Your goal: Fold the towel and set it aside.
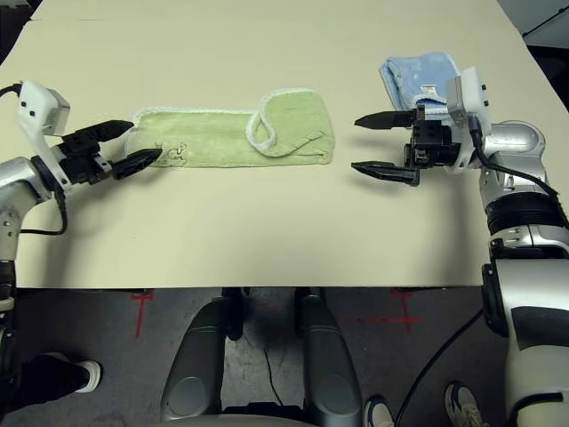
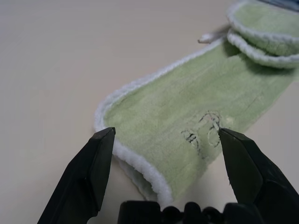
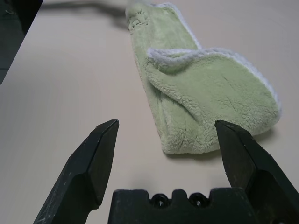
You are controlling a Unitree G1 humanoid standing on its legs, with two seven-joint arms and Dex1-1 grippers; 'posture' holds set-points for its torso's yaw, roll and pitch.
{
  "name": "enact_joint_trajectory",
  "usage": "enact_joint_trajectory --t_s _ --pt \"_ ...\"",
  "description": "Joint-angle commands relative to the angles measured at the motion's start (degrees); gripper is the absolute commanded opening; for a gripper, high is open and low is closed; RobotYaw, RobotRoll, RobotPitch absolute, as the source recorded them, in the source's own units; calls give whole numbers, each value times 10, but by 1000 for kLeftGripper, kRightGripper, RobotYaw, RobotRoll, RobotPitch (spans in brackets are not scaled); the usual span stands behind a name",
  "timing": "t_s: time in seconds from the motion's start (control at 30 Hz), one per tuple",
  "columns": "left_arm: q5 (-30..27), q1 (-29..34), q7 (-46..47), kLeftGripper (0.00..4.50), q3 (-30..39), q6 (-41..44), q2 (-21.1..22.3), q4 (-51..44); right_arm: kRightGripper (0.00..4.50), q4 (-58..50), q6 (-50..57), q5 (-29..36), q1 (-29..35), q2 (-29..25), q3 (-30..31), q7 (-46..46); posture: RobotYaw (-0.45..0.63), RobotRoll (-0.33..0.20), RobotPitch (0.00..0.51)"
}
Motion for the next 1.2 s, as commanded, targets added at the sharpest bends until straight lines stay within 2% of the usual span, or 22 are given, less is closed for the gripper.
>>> enact_joint_trajectory --t_s 0.03,0.13,0.23,0.3,0.43,0.73,0.83,1.03,1.2 --pt "-62 3 16 4500 39 117 21 -33 4456 -8 2 6 11 -6 7 5 68 0 296" --pt "-102 27 13 4500 67 195 48 -43 4456 -9 0 5 12 -6 9 5 70 0 295" --pt "-126 35 21 4500 85 231 52 -53 4456 -4 -1 2 13 -6 8 5 77 0 295" --pt "-143 24 52 4500 101 252 29 -57 4456 -1 -2 0 13 -5 8 5 79 0 295" --pt "-182 2 127 4500 125 364 -6 -56 4456 3 0 -4 7 -2 7 5 78 0 297" --pt "-199 -31 216 4500 183 530 -48 -28 4456 -1 3 -4 10 -6 7 5 70 0 298" --pt "-198 -41 232 4500 203 560 -68 -26 4456 -8 9 -3 11 -4 5 5 68 0 299" --pt "-218 -48 270 4500 223 564 -101 -14 4456 -11 11 -4 10 -3 3 5 64 0 300" --pt "-189 -77 311 4500 250 563 -148 2 4456 -9 9 -11 7 -3 5 5 62 0 299"
